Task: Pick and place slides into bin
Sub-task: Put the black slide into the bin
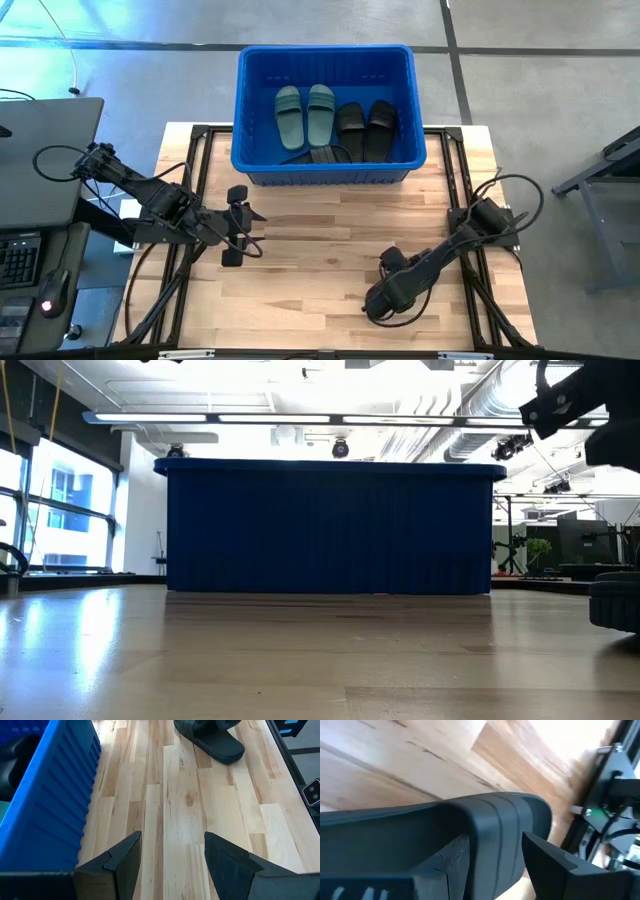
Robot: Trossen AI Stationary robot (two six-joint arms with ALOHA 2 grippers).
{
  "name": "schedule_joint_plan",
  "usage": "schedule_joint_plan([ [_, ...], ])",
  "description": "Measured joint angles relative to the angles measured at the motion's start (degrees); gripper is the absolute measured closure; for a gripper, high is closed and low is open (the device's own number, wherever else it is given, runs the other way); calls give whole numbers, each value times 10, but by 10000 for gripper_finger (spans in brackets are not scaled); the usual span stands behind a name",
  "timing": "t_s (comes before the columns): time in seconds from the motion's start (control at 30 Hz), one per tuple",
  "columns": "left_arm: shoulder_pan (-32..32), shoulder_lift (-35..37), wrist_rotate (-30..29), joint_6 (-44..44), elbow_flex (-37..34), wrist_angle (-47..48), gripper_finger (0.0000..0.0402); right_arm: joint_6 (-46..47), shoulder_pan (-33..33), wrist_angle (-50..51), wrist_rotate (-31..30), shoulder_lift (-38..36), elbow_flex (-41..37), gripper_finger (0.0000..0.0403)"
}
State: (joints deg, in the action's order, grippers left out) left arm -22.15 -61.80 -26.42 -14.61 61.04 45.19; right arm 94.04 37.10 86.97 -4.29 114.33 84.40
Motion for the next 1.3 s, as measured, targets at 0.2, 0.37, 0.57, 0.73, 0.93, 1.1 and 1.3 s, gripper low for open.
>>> schedule_joint_plan([
  [0.2,0,0,-1,0,0,0,201,0,3,21,-2,15,0,234],
  [0.37,0,0,-2,-5,0,-1,201,13,3,17,2,30,0,252],
  [0.57,0,0,-2,-7,0,-2,201,11,4,-3,5,35,0,327],
  [0.73,0,0,-2,-7,0,-2,201,11,4,-4,8,35,1,393],
  [0.93,0,0,-2,-7,0,-2,202,-1,2,28,-48,35,71,393],
  [1.1,0,0,-2,-7,0,-2,202,-30,-11,28,-156,28,186,396],
  [1.3,0,0,-2,-7,0,-5,202,-175,-44,28,-344,27,349,399],
])
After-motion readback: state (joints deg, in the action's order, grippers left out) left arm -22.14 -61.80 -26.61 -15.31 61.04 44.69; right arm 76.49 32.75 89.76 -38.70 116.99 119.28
